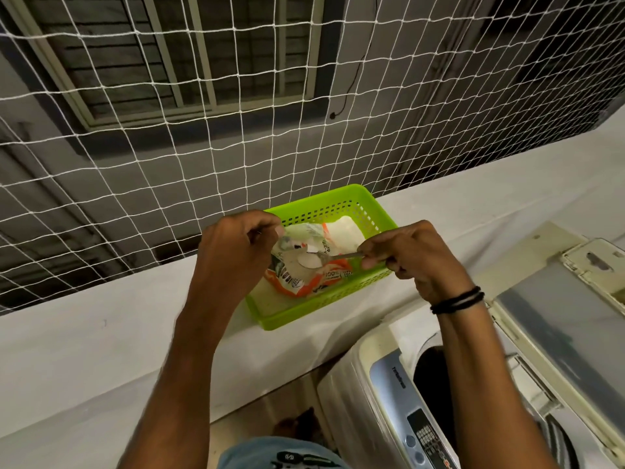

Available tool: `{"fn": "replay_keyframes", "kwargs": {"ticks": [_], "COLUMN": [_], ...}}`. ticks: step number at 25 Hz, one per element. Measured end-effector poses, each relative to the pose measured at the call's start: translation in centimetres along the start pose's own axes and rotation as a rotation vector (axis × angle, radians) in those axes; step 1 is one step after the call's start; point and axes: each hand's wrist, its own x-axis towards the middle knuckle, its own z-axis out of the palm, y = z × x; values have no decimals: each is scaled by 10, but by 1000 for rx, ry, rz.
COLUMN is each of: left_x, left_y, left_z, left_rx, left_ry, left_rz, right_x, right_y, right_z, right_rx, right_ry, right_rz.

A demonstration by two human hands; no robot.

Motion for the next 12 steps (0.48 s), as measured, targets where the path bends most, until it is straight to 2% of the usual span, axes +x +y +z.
{"fn": "replay_keyframes", "kwargs": {"ticks": [12], "left_x": [-7], "left_y": [28], "left_z": [11], "left_rx": [-125], "left_ry": [49], "left_rz": [-59], "right_x": [-31], "right_y": [30], "right_z": [-12], "right_rx": [253], "right_ry": [-5], "right_rz": [-6]}}
